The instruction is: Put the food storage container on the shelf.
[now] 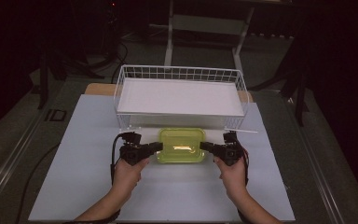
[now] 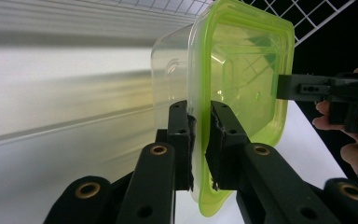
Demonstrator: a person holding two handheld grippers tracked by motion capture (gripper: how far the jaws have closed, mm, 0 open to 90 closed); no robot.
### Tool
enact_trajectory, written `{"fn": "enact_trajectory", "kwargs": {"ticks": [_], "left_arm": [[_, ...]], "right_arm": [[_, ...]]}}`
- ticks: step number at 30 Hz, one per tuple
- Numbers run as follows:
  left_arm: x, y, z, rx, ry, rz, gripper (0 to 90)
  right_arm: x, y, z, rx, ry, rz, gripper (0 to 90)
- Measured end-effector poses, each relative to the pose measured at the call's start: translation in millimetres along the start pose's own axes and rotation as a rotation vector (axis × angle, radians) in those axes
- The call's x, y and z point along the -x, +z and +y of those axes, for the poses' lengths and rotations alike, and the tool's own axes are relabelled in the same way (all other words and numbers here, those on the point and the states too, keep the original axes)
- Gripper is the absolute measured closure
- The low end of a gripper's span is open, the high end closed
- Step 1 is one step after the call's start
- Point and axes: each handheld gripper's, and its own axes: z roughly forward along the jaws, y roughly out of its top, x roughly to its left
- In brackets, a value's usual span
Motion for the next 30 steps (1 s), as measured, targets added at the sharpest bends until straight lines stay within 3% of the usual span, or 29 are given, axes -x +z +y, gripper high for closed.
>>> {"fn": "enact_trajectory", "kwargs": {"ticks": [7,10,20,24,30], "left_arm": [[-12.8,11.8,3.5,0.022,0.013,0.006,80.9],[-19.2,18.1,3.7,0.021,-0.013,0.013,81.0],[-34.9,33.6,2.1,0.021,-0.041,0.011,81.0],[-38.6,38.9,3.1,0.021,-0.043,0.010,80.9],[-44.4,45.5,3.2,0.029,-0.053,0.015,80.8]], "right_arm": [[8.9,13.3,7.0,0.010,0.011,0.000,78.6],[9.6,19.4,7.3,0.019,0.000,-0.030,78.5],[14.7,34.0,6.7,0.015,0.006,-0.073,78.6],[19.8,38.9,6.6,0.013,0.035,-0.068,78.5],[23.2,44.7,5.9,0.034,0.021,-0.090,78.4]]}}
